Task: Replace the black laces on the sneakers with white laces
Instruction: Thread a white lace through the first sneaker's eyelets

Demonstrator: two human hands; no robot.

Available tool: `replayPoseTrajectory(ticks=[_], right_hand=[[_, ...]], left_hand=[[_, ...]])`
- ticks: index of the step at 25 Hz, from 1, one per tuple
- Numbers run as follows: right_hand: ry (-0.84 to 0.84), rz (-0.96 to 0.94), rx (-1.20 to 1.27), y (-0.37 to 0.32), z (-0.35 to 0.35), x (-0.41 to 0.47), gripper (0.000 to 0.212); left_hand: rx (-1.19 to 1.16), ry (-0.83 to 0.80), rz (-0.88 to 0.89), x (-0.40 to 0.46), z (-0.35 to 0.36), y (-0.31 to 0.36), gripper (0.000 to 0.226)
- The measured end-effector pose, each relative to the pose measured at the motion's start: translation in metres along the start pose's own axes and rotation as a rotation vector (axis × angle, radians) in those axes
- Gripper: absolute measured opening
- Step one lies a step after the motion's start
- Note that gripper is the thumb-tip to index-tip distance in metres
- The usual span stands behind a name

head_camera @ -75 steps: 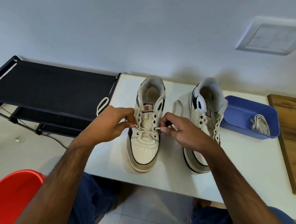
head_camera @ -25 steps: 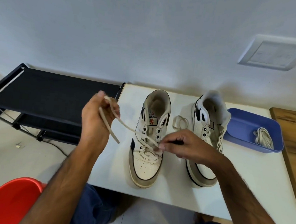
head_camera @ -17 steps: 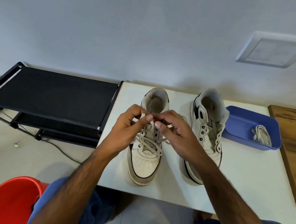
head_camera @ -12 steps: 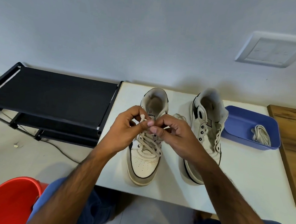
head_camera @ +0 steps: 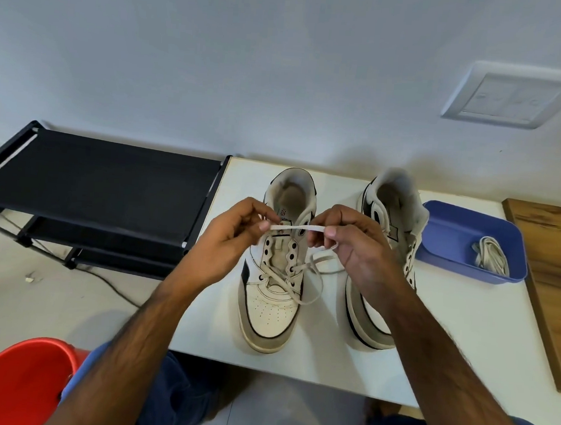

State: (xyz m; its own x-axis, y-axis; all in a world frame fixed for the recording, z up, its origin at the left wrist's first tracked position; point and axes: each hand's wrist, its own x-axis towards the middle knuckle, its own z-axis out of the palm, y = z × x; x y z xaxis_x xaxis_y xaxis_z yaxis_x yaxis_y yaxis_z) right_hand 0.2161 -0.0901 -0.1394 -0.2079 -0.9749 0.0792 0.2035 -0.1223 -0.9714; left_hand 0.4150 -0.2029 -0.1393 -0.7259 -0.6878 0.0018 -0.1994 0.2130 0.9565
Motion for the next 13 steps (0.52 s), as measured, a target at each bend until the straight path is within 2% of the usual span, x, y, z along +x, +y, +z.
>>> replayPoseTrajectory(ticks=[2, 4, 6, 10, 13], right_hand=[[0.033, -0.008, 0.075, -0.003, -0.002, 0.001, 0.012], [0.103, -0.008, 0.106, -0.003, -0.01, 0.002, 0.018], [0.158, -0.009, 0.089, -0.001, -0.016, 0.003, 0.021], [0.174, 0.01, 0.043, 0.001, -0.018, 0.003, 0.023], [0.15, 0.023, 0.032, 0.001, -0.019, 0.001, 0.025]], left_hand=[[0.023, -0.02, -0.005, -0.002, -0.012, -0.001, 0.018], [-0.082, 0.003, 0.018, -0.005, -0.025, -0.001, 0.028], [-0.291, 0.053, 0.062, -0.008, -0.032, 0.0, 0.032], [-0.863, 0.12, 0.103, -0.008, -0.036, 0.006, 0.033], [-1.05, 0.359, 0.038, -0.007, -0.036, 0.01, 0.045]])
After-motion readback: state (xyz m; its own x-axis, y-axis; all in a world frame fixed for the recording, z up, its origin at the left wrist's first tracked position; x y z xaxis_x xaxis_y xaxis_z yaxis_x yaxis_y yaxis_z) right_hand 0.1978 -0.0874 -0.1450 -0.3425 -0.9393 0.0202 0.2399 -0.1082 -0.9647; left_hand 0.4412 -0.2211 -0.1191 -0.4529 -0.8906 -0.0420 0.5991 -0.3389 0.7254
